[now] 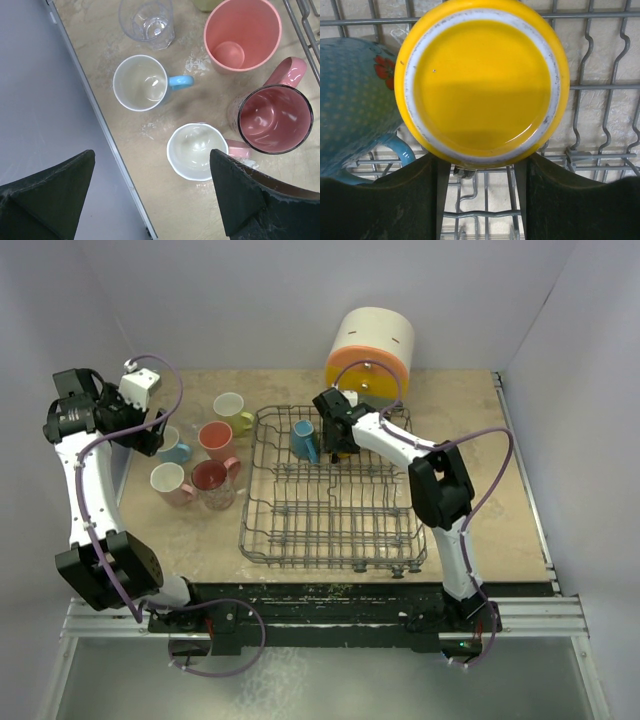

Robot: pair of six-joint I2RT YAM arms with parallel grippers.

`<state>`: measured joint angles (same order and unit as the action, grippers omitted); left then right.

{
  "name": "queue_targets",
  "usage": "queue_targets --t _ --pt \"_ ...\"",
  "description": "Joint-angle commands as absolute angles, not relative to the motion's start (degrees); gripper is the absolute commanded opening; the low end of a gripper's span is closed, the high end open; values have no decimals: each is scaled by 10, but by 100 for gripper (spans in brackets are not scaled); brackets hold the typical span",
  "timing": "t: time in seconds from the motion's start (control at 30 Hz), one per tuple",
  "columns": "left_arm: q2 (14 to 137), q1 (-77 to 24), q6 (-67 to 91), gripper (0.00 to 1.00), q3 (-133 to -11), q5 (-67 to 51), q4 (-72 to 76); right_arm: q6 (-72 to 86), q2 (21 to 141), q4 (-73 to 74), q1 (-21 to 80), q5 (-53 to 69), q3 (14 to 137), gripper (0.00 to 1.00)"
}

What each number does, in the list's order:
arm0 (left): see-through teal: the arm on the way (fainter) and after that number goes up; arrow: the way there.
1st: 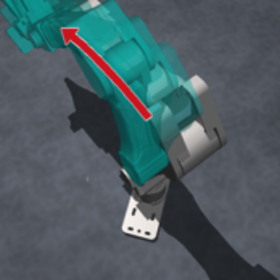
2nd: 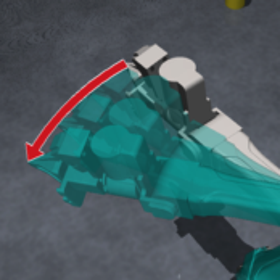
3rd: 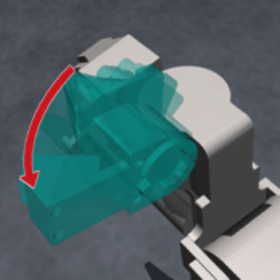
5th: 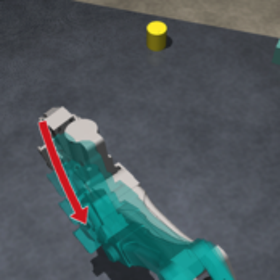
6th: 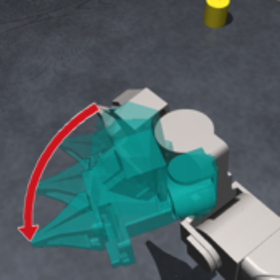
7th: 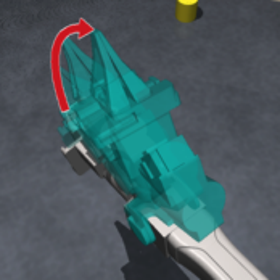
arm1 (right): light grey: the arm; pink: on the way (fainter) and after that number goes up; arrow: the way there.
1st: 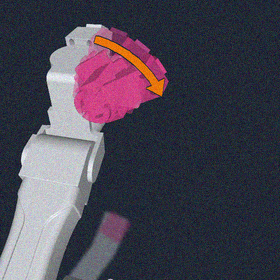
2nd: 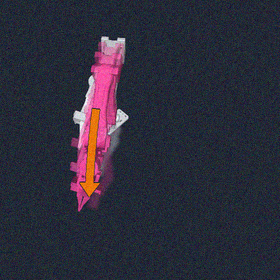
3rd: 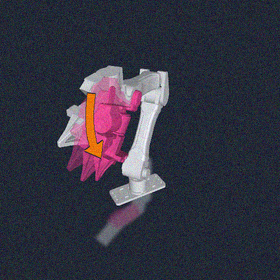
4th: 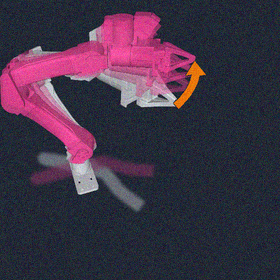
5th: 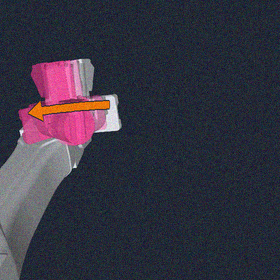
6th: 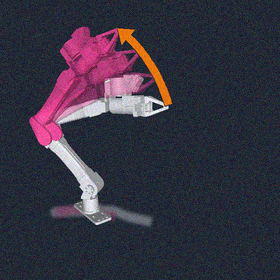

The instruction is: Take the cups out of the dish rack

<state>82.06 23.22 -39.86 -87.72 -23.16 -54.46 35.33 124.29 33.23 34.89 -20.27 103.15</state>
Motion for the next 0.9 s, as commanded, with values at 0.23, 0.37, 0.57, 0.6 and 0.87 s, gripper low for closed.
queue_targets --t 0.23,0.37,0.57,0.6,0.87 --pt "836 227 -381 99 -905 -337 -545 347 1216 323 350 -244 1036 25" --pt "832 181 -383 99 -909 -343 -549 336 1182 322 350 -237 1037 7" --pt "824 108 -400 99 -940 -381 -591 315 1130 322 350 -236 1043 0" --pt "821 107 -402 99 -942 -396 -591 313 1121 324 350 -236 1045 0" --pt "771 99 -465 99 -904 -492 -598 311 1041 343 350 -143 1072 0"
